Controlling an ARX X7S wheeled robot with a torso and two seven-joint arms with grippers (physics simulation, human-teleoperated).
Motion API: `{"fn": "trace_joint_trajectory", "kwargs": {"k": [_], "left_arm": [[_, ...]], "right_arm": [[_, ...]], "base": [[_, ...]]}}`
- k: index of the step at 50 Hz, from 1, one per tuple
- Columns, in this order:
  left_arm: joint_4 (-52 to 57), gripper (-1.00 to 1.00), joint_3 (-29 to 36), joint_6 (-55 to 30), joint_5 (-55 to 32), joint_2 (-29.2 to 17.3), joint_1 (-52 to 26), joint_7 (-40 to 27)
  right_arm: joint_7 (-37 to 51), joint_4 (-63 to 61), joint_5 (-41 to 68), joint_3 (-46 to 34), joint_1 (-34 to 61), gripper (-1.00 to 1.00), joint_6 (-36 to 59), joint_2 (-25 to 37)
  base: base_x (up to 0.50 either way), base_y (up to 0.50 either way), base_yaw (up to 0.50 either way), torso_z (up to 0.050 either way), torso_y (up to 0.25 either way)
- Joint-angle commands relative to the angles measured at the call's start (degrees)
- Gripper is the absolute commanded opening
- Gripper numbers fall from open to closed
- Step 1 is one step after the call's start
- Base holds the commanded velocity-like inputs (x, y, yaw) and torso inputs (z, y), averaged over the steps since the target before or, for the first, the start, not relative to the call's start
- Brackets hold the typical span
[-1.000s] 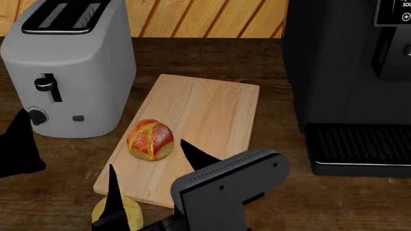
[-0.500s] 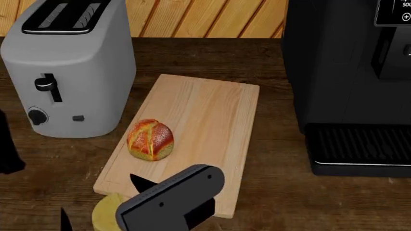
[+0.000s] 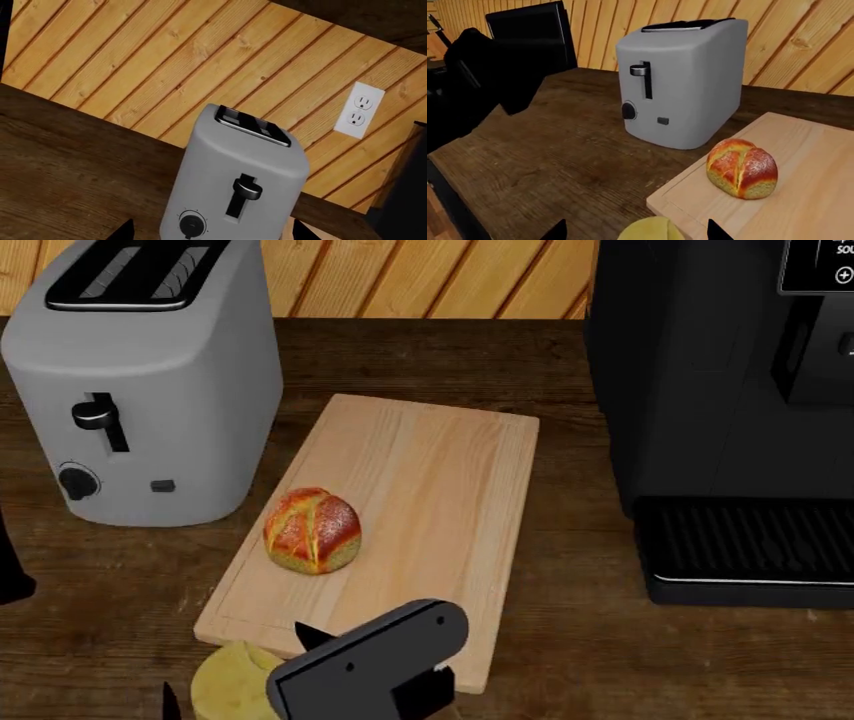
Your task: Place the bread and cheese on the cutting board.
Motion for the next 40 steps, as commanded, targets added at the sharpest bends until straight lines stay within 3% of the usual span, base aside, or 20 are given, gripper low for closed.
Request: {"fn": "trace_joint_trajectory", "kwargs": {"k": [1,40], "left_arm": [[0.0,1.0,0.1,0.3,0.0,-0.1,0.2,0.0],[0.2,1.0,-0.4,0.9,-0.8,-0.7,0.7,-0.7]], "right_arm": [[-0.8,3.5,-1.4,-0.5,-0.7,1.0,-2.7,0.4],[-4.1,15.5,-4.3,-5.2,-0.8,1.0,-8.6,-0.5]], "base": [[0.0,0.0,0.0,0.0,0.0],[0.0,0.0,0.0,0.0,0.0]]}}
